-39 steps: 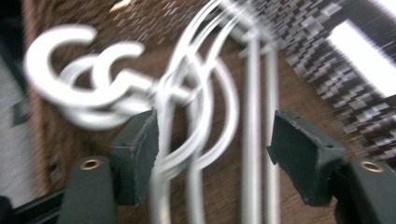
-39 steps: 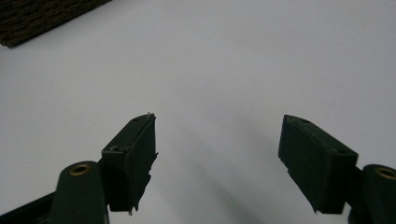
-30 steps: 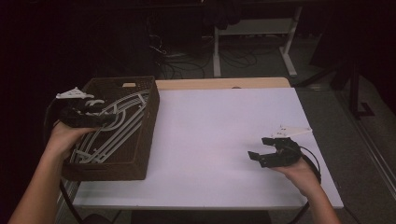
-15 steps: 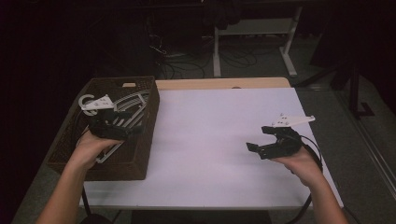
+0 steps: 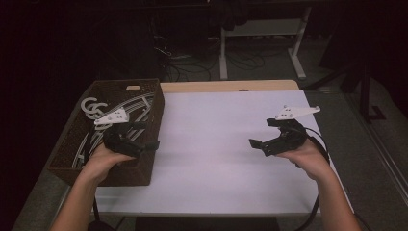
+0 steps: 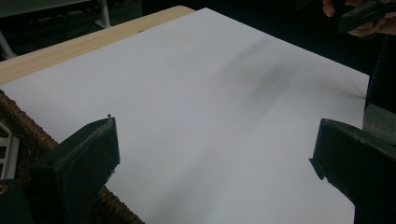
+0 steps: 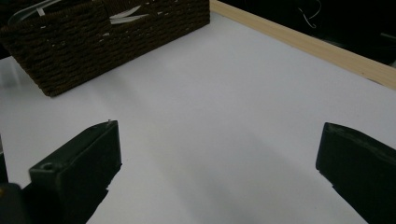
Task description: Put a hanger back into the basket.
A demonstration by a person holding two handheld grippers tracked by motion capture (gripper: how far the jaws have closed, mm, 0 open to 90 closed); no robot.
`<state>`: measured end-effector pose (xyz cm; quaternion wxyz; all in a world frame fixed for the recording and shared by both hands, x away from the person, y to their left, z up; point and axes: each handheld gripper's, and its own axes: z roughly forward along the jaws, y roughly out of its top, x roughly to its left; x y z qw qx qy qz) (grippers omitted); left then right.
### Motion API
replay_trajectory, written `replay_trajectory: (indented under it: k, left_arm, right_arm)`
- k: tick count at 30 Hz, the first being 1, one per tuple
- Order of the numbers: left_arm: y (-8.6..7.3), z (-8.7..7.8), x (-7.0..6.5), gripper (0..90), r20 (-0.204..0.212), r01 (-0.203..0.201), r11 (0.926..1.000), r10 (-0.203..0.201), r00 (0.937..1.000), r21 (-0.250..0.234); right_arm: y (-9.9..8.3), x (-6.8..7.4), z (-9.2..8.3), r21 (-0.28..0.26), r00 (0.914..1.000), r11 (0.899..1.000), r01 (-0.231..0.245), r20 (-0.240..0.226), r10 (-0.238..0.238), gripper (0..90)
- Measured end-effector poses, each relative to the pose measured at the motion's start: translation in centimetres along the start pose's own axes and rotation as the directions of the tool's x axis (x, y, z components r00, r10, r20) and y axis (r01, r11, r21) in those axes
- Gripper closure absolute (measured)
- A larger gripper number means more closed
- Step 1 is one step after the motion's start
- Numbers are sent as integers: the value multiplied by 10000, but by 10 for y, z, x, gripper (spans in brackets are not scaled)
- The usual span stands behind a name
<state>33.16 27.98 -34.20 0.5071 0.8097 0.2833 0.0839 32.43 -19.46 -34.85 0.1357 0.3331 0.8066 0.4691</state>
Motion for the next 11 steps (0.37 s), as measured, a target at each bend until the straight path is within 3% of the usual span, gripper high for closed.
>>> replay_trajectory:
  k: [11]
  left_arm:
    - [-1, -2, -2, 5, 45, -112, 9999, 112, 9999, -67]
  right_arm:
    - [-1, 0, 1, 31, 9999, 9999, 149, 2, -149, 0]
